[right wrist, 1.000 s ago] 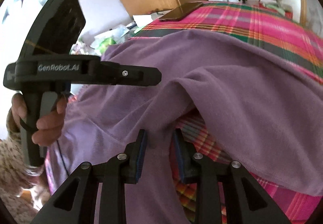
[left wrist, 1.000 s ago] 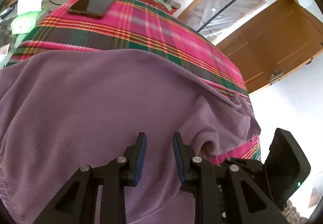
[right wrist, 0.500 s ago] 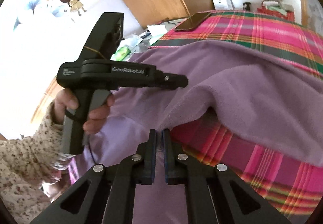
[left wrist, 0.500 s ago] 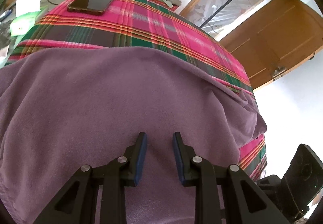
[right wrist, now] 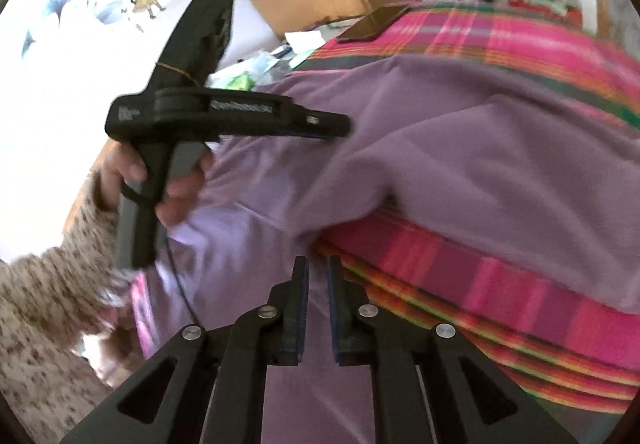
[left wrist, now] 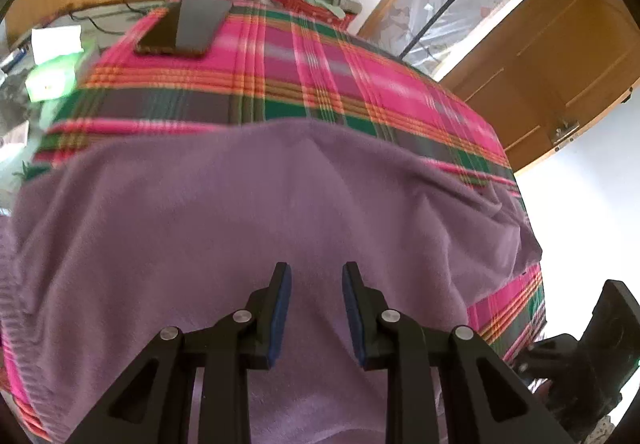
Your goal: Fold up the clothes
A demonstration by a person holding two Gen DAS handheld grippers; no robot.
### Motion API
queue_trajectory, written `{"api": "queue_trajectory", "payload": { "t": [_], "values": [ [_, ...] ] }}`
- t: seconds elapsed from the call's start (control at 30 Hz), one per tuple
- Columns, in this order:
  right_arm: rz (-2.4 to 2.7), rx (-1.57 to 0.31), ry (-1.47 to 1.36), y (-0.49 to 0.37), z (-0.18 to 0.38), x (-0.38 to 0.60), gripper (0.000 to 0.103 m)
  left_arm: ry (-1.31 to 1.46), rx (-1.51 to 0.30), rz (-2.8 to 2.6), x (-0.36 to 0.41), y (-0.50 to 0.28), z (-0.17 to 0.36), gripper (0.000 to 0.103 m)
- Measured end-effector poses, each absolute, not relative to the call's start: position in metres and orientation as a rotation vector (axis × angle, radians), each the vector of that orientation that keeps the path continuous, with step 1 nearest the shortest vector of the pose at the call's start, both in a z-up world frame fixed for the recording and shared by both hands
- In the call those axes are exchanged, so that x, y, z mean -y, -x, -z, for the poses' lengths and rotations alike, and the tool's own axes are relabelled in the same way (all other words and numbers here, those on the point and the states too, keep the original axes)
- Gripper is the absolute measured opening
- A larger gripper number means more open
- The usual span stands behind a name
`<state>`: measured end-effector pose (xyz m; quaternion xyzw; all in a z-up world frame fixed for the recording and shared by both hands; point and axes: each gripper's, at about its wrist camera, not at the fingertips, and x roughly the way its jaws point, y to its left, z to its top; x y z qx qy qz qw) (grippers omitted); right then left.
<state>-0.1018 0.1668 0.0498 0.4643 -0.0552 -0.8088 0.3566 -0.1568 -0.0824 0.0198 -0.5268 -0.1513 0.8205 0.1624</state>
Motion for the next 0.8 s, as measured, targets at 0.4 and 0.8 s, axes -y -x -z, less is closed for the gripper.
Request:
{"api": "queue_trajectory", "payload": {
  "t": [0.4, 0.8],
  "values": [
    [2.630, 0.282, -1.181, 0.122, -0.074, -0.316, 0.027, 1.434, 0.168, -2.297, 0.018, 0.163, -0.047, 0.034],
    [2.738, 0.593, -1.340, 0.122, -0.032, -0.409, 0.027, 1.381, -0.177, -2.187, -0.074, 0.142, -0.046, 0.034]
  ]
}}
